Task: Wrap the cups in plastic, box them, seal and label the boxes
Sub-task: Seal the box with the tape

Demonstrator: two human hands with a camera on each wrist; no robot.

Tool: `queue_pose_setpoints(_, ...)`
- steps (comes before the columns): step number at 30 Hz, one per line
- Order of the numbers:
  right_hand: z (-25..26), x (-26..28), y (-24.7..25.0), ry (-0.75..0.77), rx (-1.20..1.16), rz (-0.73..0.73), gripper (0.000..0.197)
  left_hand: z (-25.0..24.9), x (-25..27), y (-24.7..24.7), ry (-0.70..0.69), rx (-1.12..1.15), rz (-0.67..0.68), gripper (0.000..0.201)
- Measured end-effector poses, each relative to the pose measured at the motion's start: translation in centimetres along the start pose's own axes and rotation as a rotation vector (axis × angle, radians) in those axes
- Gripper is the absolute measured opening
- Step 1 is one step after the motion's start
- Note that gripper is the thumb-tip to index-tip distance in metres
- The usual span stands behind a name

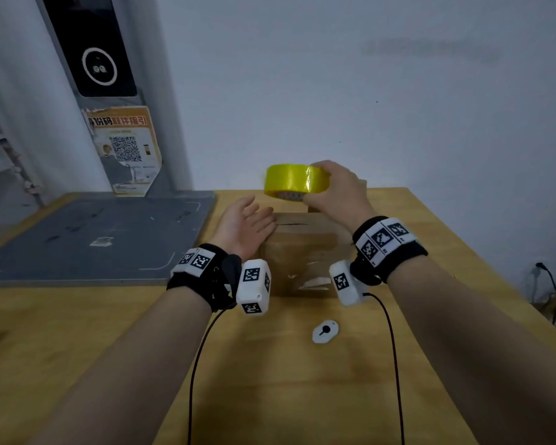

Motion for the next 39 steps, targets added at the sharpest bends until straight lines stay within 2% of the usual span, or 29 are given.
queue_pose_setpoints(2,0.0,0.0,0.9,-0.026,-0.08,-0.054,0.05,-0.2,-0.1,0.3,-0.044,-0.039,-0.029,0.054)
queue_pose_setpoints(6,-0.7,0.8,1.4,-0.104,-0.318,-0.066,0.031,-0.9,-0.3,0.4,-0.16,-0.202,-0.084,0.039)
queue_pose_setpoints(8,-1.1,1.2,1.5,-0.096,-0.304,-0.084,0.026,-1.1,-0.6,0.4,-0.189,-0.255,-0.109,0.035)
queue_pose_setpoints(12,-1.5,1.8,0.6,-0.043,-0.122,0.015,0.044,-1.2,-0.5,-0.1,-0.173,-0.339,-0.082,0.045)
queue_pose_setpoints(15,-2.1,2.1,-0.1,-0.061,-0.108,0.06,0.057,-1.4,-0.3,-0.3,-0.176,-0.34,-0.09,0.038)
queue_pose_setpoints(19,-2.2,2.4,-0.7,-0.081,-0.071,0.038,0.075,-1.6,0.4,-0.7,-0.209,-0.354,-0.129,0.031)
queue_pose_setpoints(22,-1.9,2.3,-1.0,-0.078,-0.034,0.045,0.067,-2.2,1.0,-1.1,-0.254,-0.371,-0.157,0.035)
queue_pose_setpoints(28,-0.6,1.8,-1.3,-0.013,0.103,0.076,0.056,-3.1,1.9,-1.3,-0.27,-0.382,-0.221,0.018)
queue_pose_setpoints(30,-0.5,1.6,-1.5,-0.027,0.05,0.081,0.061,-3.4,1.8,-1.0,-0.284,-0.372,-0.233,0.016)
queue_pose_setpoints(33,-1.2,1.8,-2.1,-0.189,-0.174,0.089,0.066,-3.6,1.8,-0.6,-0.313,-0.355,-0.248,0.016)
queue_pose_setpoints(35,-1.7,2.1,-2.6,-0.252,-0.287,0.086,0.055,-3.5,1.7,-0.4,-0.329,-0.339,-0.242,0.015)
queue_pose_setpoints(37,-2.0,2.2,-2.9,-0.25,-0.291,0.063,0.044,-3.3,1.5,-0.2,-0.349,-0.322,-0.245,0.013)
queue_pose_setpoints(39,-1.9,2.0,-3.2,-0.237,-0.263,0.048,0.042,-3.3,1.4,0.0,-0.371,-0.318,-0.256,0.011)
Point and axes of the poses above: each hand's wrist, its own x-axis away from the middle knuckle, its own y-axis out of the back of the hand, z = x × y, the point moved 5 cm from there along -x, towards the middle knuckle, and after that the axes turned 2 degrees about y, right-handed, at the moved point
